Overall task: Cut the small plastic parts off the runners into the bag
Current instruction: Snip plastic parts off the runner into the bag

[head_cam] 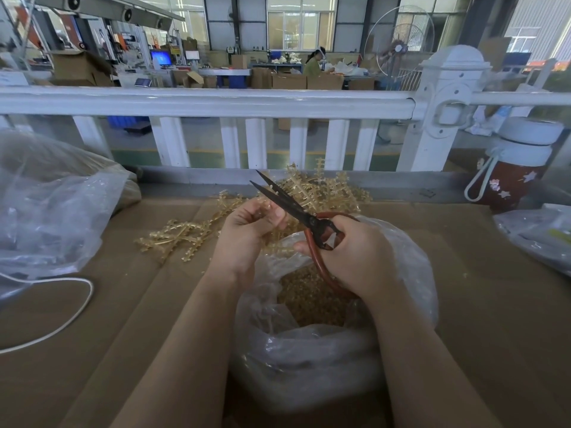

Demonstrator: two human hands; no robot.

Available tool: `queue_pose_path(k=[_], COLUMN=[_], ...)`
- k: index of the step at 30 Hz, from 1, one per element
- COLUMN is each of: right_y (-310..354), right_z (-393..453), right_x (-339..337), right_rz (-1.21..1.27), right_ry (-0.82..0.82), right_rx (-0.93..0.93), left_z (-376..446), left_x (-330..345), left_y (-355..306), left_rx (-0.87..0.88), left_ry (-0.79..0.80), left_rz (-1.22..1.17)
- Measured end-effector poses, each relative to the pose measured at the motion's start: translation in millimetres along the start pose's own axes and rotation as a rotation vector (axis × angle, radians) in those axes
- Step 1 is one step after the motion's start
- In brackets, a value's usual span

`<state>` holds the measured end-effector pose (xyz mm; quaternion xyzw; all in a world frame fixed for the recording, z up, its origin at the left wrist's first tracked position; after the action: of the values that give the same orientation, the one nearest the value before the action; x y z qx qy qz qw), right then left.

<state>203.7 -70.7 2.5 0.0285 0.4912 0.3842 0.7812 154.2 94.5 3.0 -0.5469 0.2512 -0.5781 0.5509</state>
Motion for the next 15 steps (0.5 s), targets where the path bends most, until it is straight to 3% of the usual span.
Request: queue_pose_path(k=[8, 15], right_y=[-10.1, -21.3], right_z=[0.0, 2.7], right_x=[6.7, 6.3], right_rz=[0.049, 0.318], right_ry=[0.025, -0.049], right_rx=[0.043, 0.167], left_z=[3.1, 1.0], left_x=[-26.8, -6.2], left_y=[14.2, 24.8], left_rx=[-0.119, -0.203], left_ry=[-0.227, -0.083], left_rz=[-0.068, -0.031])
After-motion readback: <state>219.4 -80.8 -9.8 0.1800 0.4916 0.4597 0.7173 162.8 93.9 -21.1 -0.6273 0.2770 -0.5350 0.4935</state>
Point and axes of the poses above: each hand's wrist, its own z-axis towards the middle knuckle, its own x-axis out of the palm, y = z × x, the point moved 9 cm from there along z, towards the middle knuckle, and after that the axes turned 6 degrees about -z, right-handed, at the moved point
